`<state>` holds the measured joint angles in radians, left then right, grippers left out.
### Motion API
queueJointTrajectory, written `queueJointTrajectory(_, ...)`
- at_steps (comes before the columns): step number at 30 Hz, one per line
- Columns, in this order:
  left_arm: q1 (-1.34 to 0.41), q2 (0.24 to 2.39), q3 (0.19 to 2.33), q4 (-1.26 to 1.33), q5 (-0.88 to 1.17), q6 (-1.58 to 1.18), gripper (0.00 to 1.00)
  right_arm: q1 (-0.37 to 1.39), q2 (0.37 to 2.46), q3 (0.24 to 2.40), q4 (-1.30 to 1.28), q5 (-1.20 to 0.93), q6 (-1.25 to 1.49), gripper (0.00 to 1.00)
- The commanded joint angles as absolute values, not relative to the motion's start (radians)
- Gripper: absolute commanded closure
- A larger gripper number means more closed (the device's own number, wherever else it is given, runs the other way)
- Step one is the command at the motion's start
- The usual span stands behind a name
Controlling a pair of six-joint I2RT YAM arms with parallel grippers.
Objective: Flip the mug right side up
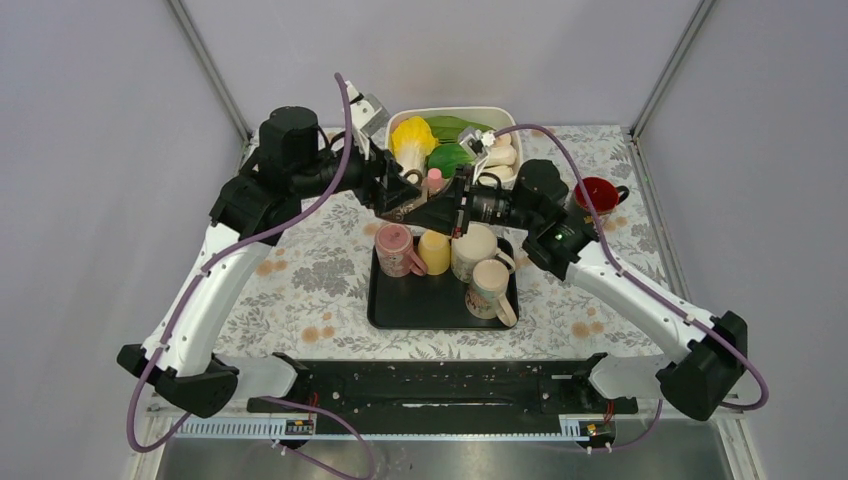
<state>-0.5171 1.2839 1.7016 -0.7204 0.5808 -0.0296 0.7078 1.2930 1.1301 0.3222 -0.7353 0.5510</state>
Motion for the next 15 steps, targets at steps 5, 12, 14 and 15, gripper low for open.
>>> queueJointTrajectory(5, -0.488, 1.214, 1.623, -0.659, 0.216, 0.113, 0.01, 0.670, 1.257, 1.464, -0.574, 0.030, 0.122, 1.00)
queueJointTrajectory(12, -0.487, 1.179, 1.511, -0.659, 0.178, 0.215, 0.01, 0.456, 1.463, 1.629, -1.016, 0.271, 0.066, 1.00)
queueJointTrajectory(14, -0.487, 1.182, 1.483, -0.670, 0.191, 0.243, 0.01, 0.404, 1.495, 1.596, -1.054, 0.241, 0.064, 1.00)
queueJointTrajectory(15, -0.488, 1.185, 1.469, -0.678, 0.201, 0.262, 0.01, 0.380, 1.510, 1.572, -1.061, 0.225, 0.064, 1.00)
